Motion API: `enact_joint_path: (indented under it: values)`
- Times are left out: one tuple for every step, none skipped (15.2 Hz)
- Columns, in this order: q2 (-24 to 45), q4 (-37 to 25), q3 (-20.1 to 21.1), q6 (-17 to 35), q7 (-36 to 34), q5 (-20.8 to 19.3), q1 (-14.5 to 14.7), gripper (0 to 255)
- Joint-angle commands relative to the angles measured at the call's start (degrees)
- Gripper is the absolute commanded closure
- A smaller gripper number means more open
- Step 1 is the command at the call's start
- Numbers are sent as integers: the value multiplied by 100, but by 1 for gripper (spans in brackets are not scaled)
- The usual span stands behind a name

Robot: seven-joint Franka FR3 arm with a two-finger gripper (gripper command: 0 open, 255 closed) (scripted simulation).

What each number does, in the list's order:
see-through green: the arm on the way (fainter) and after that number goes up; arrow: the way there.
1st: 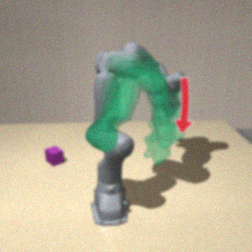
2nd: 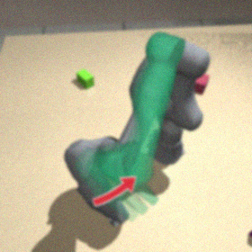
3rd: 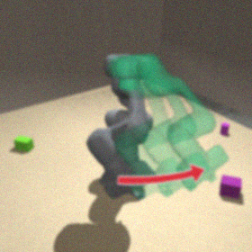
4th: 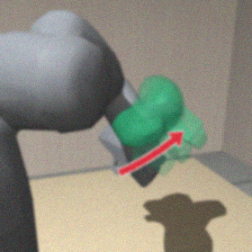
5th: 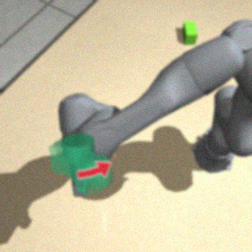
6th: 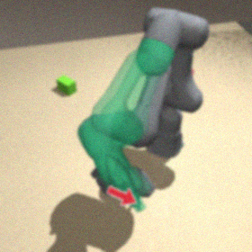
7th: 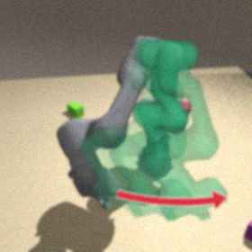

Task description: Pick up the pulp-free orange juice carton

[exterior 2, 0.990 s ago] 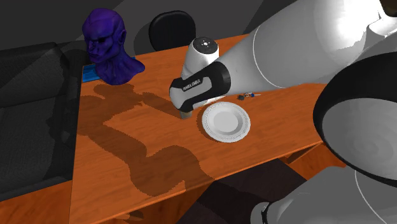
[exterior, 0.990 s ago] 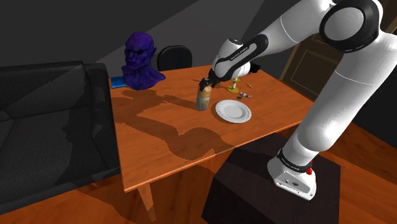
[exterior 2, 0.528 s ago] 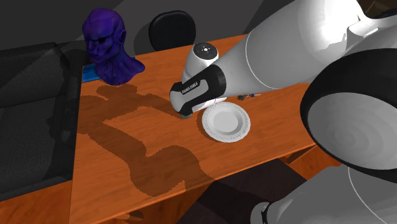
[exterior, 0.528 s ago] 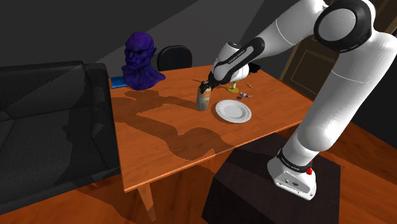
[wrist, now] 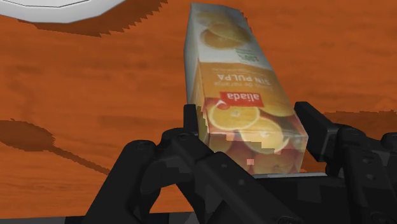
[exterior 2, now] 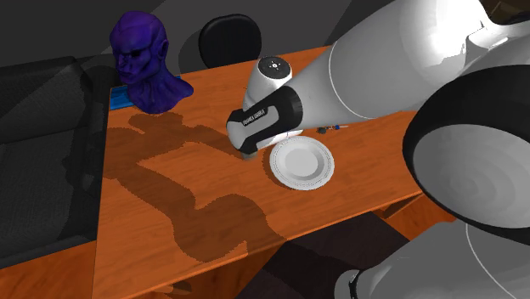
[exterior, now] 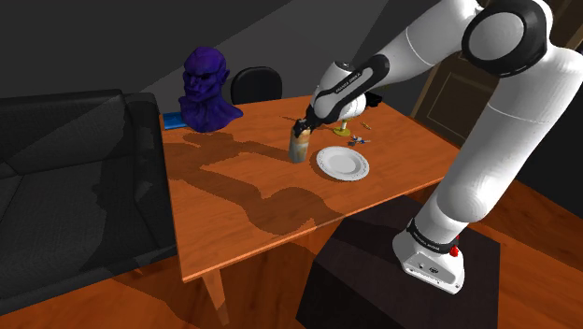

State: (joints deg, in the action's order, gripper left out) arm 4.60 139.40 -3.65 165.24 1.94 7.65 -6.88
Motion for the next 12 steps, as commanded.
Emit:
enact_joint_path:
  values:
    - [-97,-23,-16,-128,-51,-62,8,255]
    - [-162,-36,-24,-206,-82,-99,10,255]
    - [-226,-51,-32,-284,-110,-133,12,255]
    - [-289,-68,-37,-363,-137,-165,12,255]
    - [-351,-86,-41,-441,-163,-196,11,255]
    - [-411,-105,-45,-520,-186,-225,10,255]
    - [-470,-125,-47,-600,-209,-251,9,255]
    - [-528,-147,-49,-679,-230,-277,7,255]
    - [-585,-170,-50,-759,-250,-300,5,255]
    - [-641,-195,-51,-838,-268,-322,2,255]
    - [-695,-221,-51,-918,-286,-343,0,255]
    - [-748,-248,-51,-998,-302,-362,-3,255]
